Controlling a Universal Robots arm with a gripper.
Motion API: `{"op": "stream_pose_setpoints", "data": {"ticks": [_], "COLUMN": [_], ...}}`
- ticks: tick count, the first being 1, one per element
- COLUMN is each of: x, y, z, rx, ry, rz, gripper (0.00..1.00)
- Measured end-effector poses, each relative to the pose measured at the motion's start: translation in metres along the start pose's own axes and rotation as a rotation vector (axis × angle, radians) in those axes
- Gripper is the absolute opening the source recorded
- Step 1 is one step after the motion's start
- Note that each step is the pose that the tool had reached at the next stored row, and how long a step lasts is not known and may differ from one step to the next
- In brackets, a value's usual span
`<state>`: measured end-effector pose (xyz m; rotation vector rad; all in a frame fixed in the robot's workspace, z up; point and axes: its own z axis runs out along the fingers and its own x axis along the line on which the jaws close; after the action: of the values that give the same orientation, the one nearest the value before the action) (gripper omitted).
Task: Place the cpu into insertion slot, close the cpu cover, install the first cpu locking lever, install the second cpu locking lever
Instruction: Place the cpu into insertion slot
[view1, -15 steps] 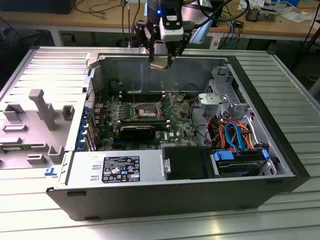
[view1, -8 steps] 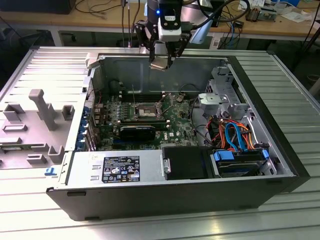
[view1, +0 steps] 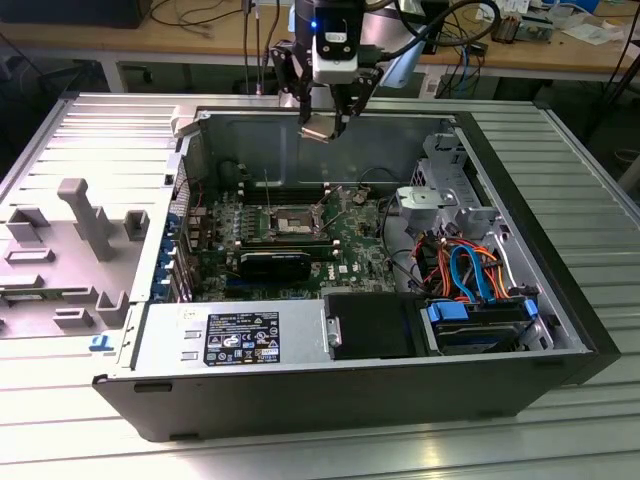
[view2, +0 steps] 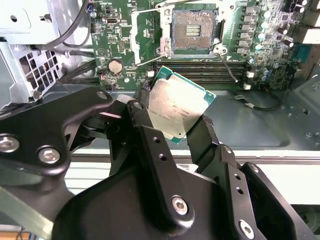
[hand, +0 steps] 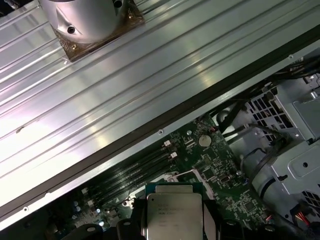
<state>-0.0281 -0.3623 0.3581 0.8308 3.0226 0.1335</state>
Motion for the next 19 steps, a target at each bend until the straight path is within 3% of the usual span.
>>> {"op": "stream_pose_setpoints", "data": {"ticks": [7,19], "x": [-0.0002,-0.0003], "y": [-0.0003,-0.0005], "z": [0.0006,0.0006], "rx": [-0.0011,-0.0011], "ry": [-0.0046,-0.0051], "rz": [0.055,0.060], "gripper": [0.54,0.54]}}
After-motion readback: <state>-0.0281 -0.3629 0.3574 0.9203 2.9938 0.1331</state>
